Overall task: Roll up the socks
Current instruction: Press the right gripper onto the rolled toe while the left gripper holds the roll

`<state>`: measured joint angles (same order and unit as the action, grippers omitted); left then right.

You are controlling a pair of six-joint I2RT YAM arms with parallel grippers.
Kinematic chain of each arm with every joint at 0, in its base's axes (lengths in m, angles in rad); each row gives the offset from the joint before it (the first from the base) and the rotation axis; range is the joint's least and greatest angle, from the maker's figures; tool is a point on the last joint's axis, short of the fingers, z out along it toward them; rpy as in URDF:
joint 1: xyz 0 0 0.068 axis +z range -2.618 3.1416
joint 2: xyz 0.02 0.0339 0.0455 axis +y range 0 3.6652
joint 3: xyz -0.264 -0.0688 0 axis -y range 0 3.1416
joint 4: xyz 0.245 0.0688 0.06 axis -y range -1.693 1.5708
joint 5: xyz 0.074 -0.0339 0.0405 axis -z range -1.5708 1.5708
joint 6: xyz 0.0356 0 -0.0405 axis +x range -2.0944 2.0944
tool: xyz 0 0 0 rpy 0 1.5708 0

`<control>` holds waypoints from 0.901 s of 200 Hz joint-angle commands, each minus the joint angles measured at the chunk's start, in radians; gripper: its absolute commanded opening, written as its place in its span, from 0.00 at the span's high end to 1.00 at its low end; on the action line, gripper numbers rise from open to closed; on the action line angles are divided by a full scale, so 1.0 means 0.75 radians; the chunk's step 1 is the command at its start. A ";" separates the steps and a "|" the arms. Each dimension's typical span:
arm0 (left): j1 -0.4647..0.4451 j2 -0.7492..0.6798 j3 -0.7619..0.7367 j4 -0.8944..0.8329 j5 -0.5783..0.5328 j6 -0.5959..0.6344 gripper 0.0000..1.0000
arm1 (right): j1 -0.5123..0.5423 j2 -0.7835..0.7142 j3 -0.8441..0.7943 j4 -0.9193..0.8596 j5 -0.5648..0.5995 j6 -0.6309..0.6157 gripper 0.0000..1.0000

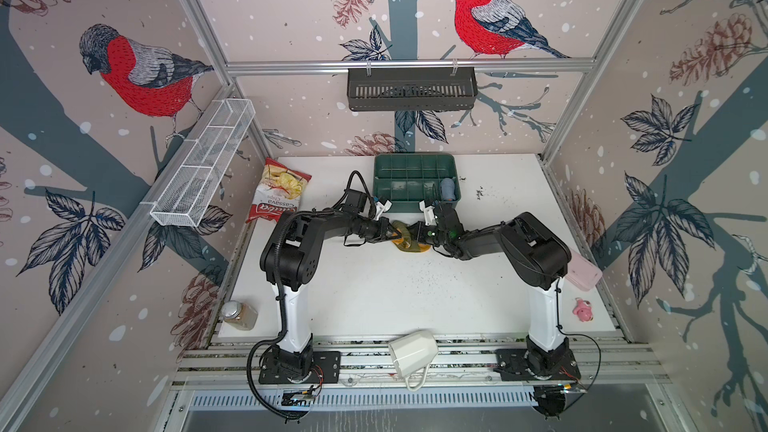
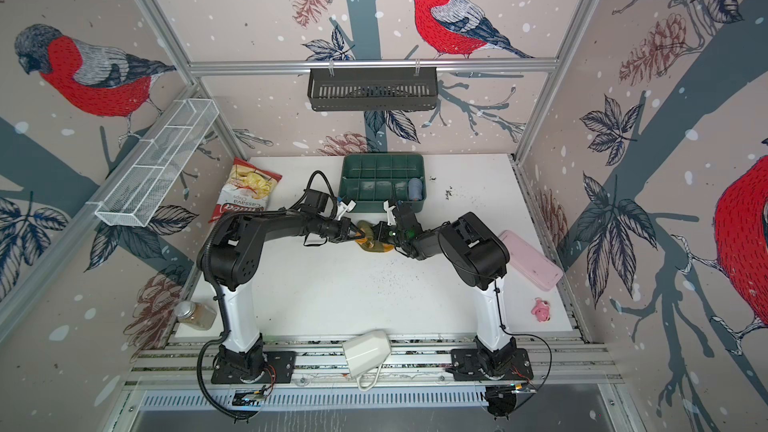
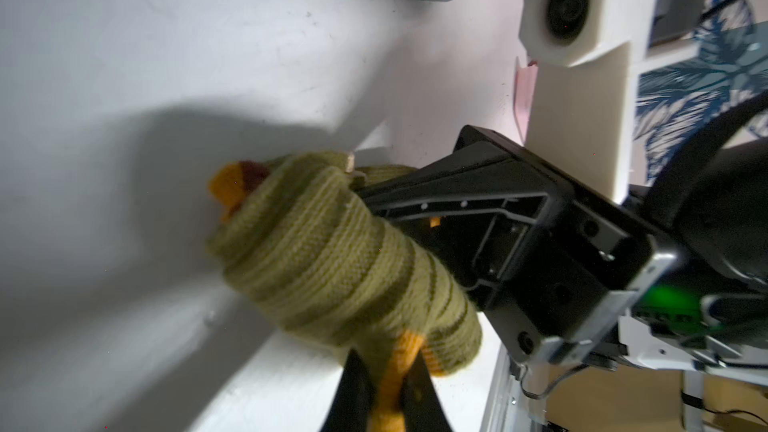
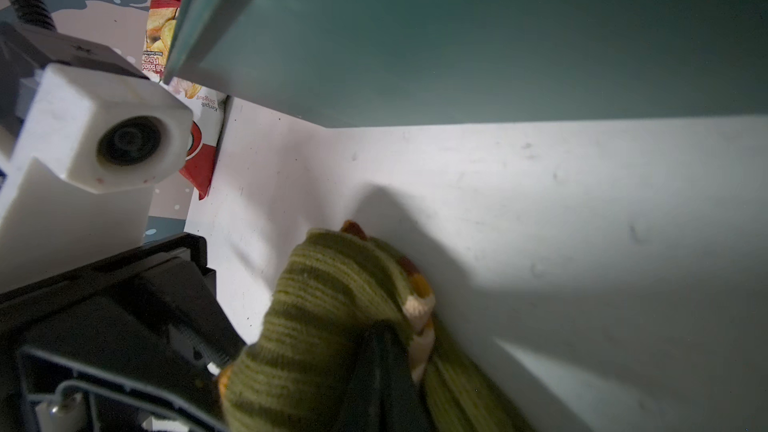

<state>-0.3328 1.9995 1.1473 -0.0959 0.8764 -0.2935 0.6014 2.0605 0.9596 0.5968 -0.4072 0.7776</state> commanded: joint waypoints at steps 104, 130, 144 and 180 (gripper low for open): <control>-0.297 0.100 0.423 -0.952 -1.066 0.309 1.00 | -0.081 -0.247 -0.179 -0.146 -0.085 0.010 0.68; -0.349 0.091 0.491 -1.050 -1.212 0.309 1.00 | -0.114 -0.315 -0.243 -0.127 -0.116 0.017 0.66; -0.392 0.097 0.533 -1.104 -1.326 0.307 1.00 | -0.121 -0.339 -0.277 -0.097 -0.145 0.033 0.65; -0.507 0.139 0.632 -1.222 -1.528 0.308 1.00 | -0.123 -0.357 -0.357 0.007 -0.245 0.103 0.73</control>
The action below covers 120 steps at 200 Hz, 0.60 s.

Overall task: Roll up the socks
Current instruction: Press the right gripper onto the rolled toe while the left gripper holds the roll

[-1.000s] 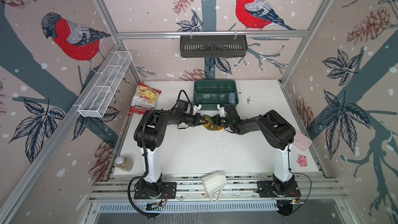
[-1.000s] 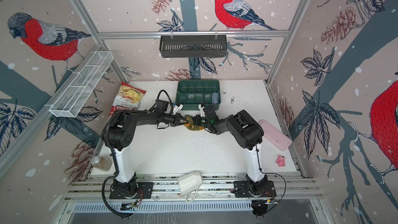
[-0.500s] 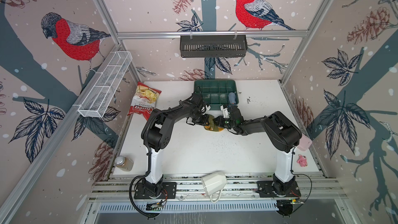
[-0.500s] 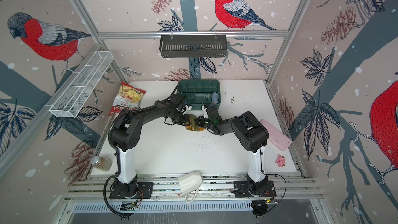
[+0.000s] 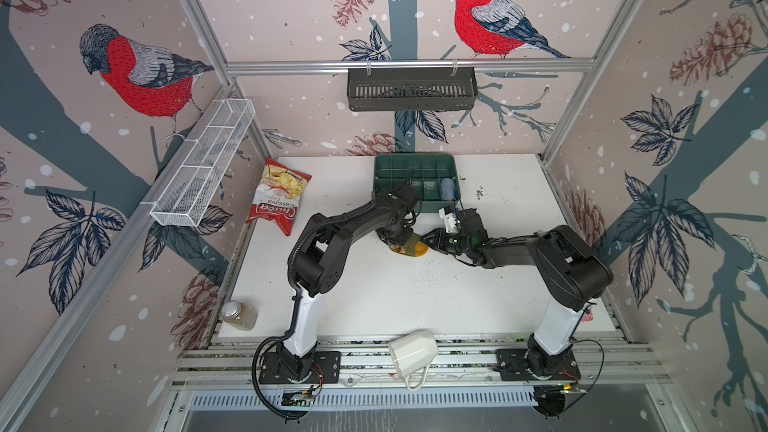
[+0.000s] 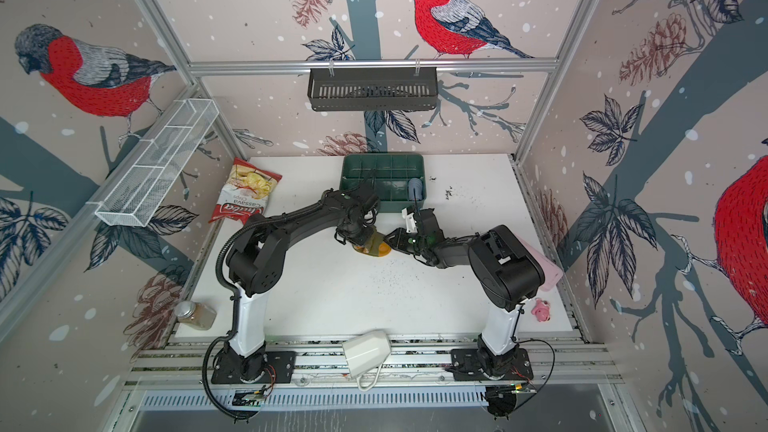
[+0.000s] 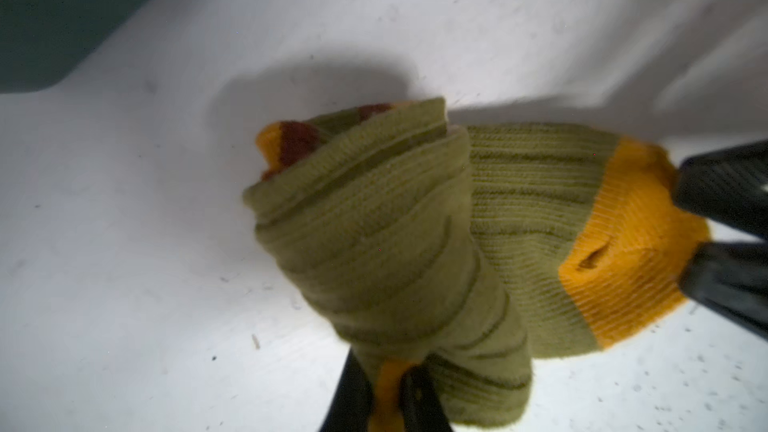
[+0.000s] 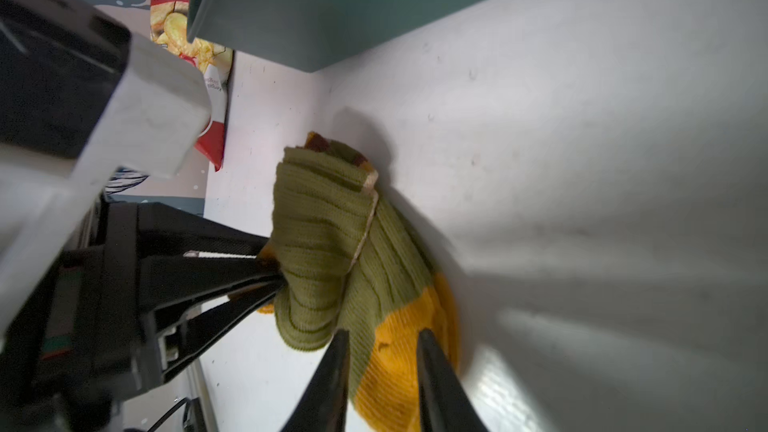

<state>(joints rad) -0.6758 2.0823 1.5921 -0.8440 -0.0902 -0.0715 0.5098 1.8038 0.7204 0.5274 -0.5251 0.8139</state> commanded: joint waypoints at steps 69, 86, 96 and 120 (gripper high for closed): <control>-0.236 0.046 0.083 -0.260 -0.456 -0.038 1.00 | 0.023 0.002 -0.175 0.381 -0.189 0.220 0.78; -0.269 0.046 0.074 -0.245 -0.479 -0.055 1.00 | 0.039 0.008 -0.189 0.461 -0.205 0.271 0.79; -0.285 0.044 0.067 -0.235 -0.483 -0.065 1.00 | 0.042 0.014 -0.202 0.537 -0.217 0.319 0.79; -0.310 0.036 0.042 -0.206 -0.484 -0.088 1.00 | 0.042 0.045 -0.243 0.739 -0.230 0.452 0.82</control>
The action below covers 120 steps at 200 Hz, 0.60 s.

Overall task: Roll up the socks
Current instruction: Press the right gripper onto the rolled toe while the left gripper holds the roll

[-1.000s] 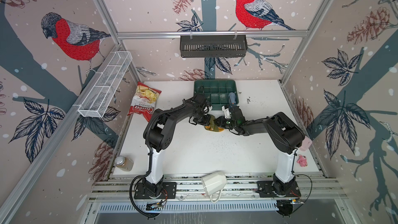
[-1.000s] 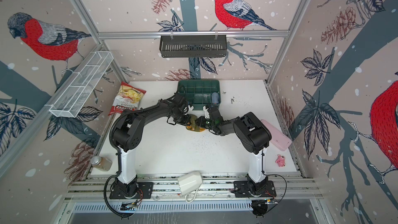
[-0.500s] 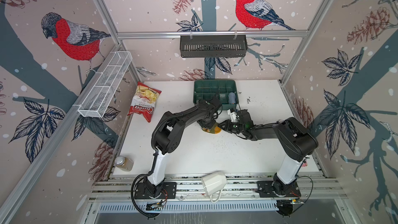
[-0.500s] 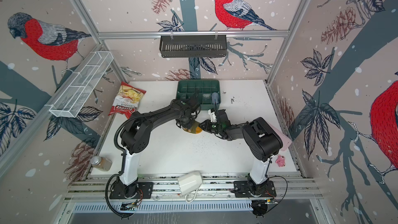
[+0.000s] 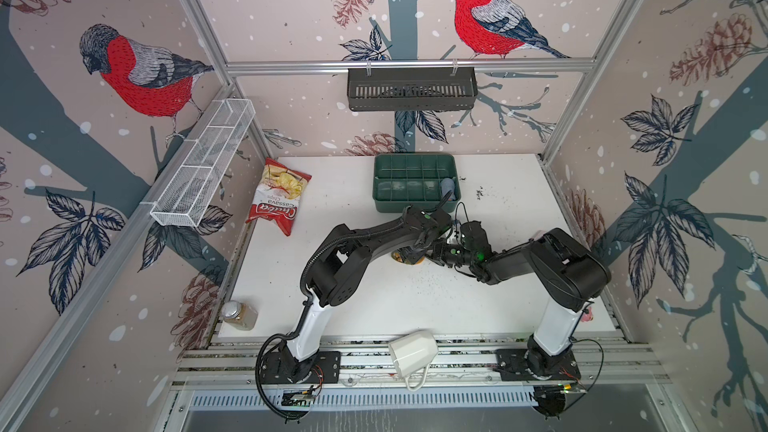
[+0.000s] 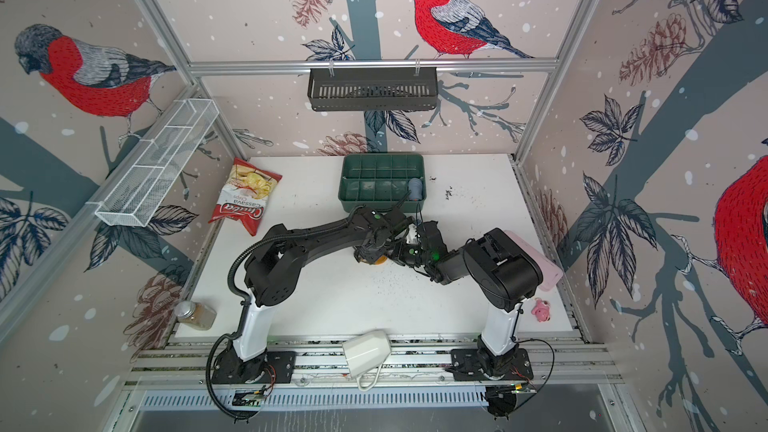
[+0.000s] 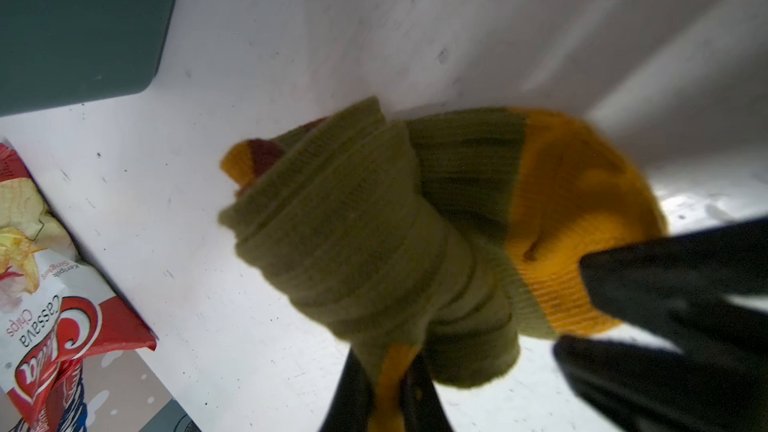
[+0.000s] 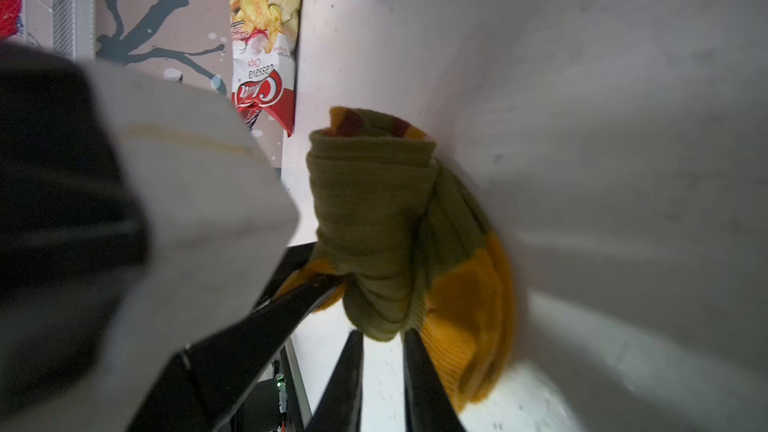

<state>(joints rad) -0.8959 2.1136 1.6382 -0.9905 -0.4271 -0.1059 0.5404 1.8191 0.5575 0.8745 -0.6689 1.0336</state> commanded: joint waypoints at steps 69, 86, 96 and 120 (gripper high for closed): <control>-0.035 -0.069 -0.085 0.110 0.092 -0.049 1.00 | 0.019 0.164 -0.048 0.641 -0.027 0.392 0.85; -0.035 -0.078 -0.092 0.128 0.113 -0.041 1.00 | 0.032 0.196 -0.036 0.663 -0.026 0.406 0.86; -0.035 -0.077 -0.091 0.130 0.121 -0.036 1.00 | 0.038 0.205 -0.032 0.645 -0.020 0.401 0.86; -0.035 -0.072 -0.086 0.130 0.127 -0.025 1.00 | 0.044 0.200 -0.019 0.486 0.004 0.322 0.88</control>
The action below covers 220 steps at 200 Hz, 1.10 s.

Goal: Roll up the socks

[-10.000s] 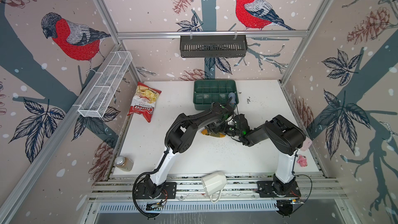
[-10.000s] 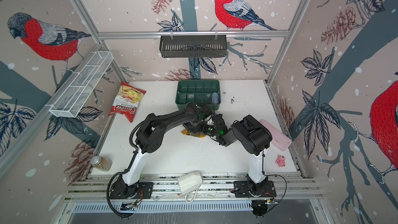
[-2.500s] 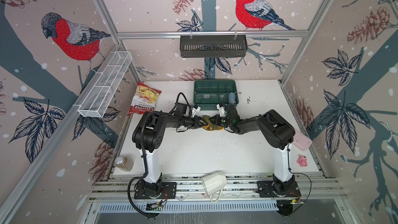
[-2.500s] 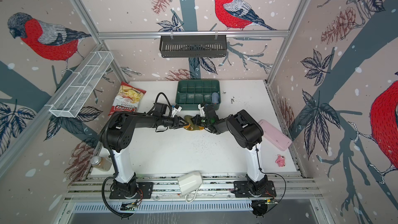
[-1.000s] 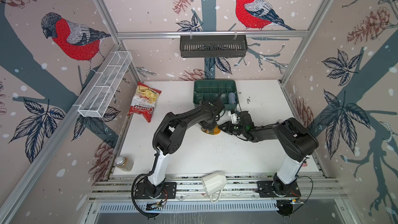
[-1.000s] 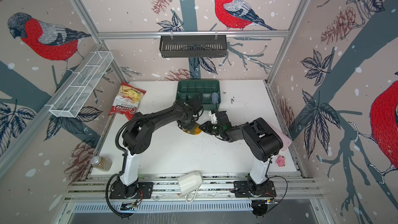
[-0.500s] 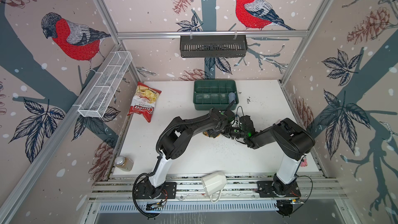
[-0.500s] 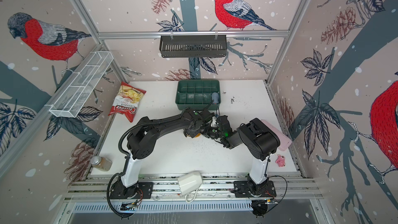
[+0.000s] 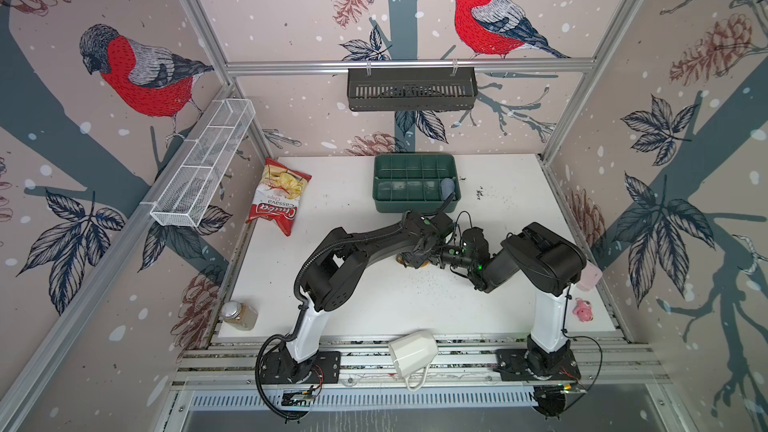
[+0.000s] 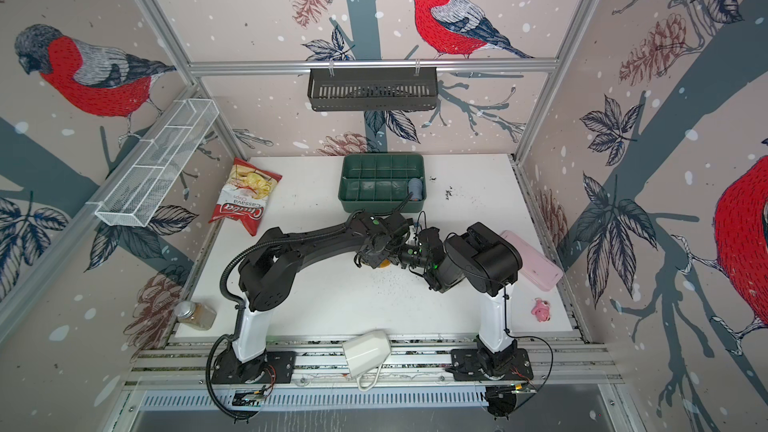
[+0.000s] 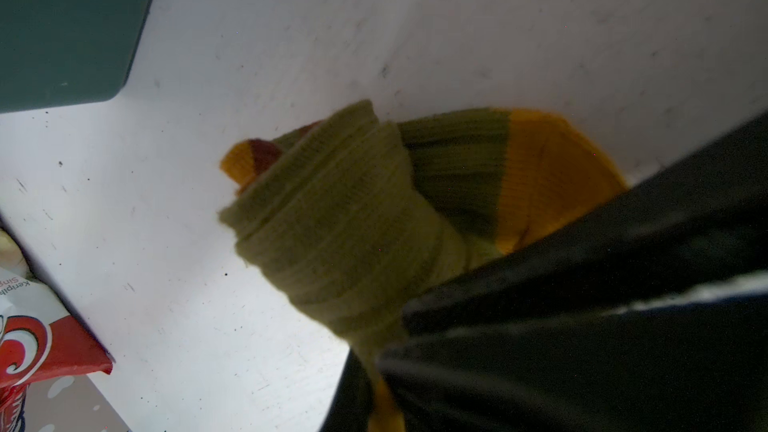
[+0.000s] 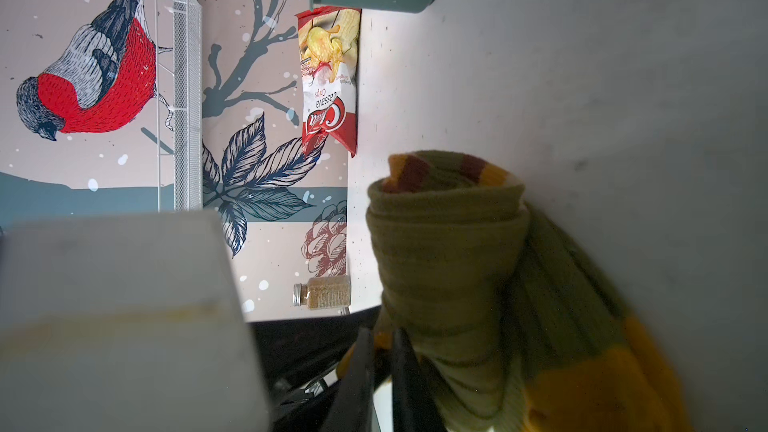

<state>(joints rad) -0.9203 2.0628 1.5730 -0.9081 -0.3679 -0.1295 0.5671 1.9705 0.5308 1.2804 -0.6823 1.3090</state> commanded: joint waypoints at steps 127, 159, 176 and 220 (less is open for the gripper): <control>0.003 -0.068 -0.033 0.093 0.186 0.066 0.92 | 0.033 -0.016 0.152 -0.703 0.202 -0.406 0.91; 0.027 -0.123 -0.080 0.147 0.276 0.075 0.77 | 0.037 -0.021 0.165 -0.746 0.221 -0.430 0.92; 0.042 -0.134 -0.098 0.154 0.290 0.082 0.77 | 0.035 -0.035 0.155 -0.752 0.231 -0.436 0.92; 0.049 -0.096 -0.091 0.114 0.207 0.085 0.85 | 0.022 -0.083 0.121 -0.746 0.220 -0.436 0.91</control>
<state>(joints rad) -0.8864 1.9774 1.5002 -0.8131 -0.1886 -0.0723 0.5877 1.9209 0.6323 0.8078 -0.5480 0.9981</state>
